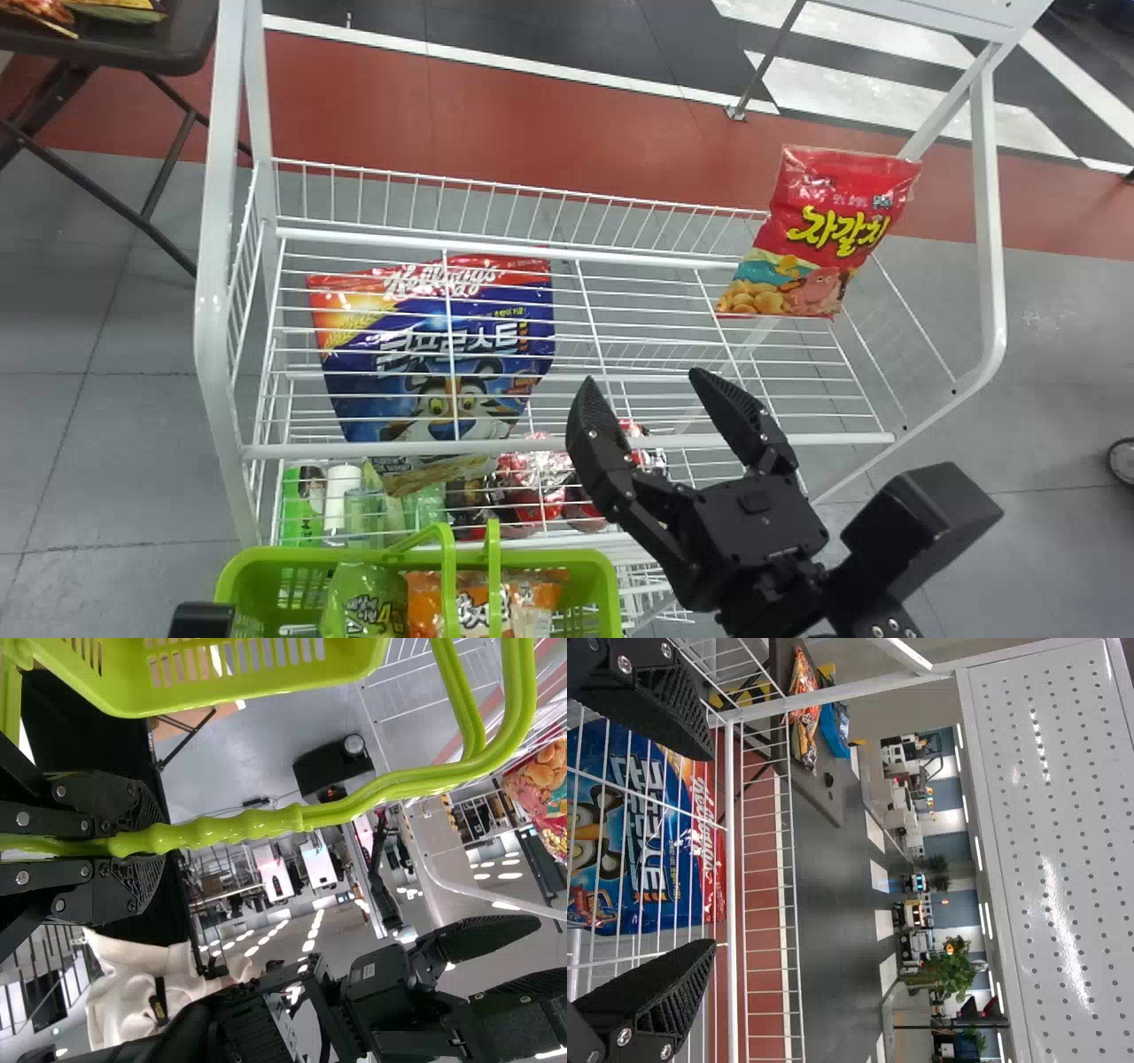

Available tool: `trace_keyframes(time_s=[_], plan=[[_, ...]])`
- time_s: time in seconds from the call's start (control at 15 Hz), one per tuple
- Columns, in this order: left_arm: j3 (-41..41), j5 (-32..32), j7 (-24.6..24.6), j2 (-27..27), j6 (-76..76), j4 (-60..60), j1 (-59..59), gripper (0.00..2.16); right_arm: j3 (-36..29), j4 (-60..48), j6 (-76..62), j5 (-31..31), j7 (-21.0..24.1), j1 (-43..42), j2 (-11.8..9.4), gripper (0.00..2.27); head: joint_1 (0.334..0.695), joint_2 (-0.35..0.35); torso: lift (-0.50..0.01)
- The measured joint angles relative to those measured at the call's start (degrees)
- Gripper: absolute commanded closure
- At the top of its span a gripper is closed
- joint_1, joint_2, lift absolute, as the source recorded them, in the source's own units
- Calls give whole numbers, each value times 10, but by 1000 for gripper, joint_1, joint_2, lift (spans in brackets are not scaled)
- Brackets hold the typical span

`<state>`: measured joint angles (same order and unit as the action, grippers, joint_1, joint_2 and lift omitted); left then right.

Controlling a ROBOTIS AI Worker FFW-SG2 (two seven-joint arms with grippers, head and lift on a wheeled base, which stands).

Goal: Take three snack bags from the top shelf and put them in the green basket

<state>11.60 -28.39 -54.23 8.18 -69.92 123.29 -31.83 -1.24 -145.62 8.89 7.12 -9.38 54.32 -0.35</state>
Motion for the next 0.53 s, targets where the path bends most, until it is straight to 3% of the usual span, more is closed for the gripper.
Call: trace_keyframes(time_s=[0.53], plan=[[1,0,1,0,0,0,-1,1362,-12,-5,0,8,-1,1,0,63,695,-350,-44]])
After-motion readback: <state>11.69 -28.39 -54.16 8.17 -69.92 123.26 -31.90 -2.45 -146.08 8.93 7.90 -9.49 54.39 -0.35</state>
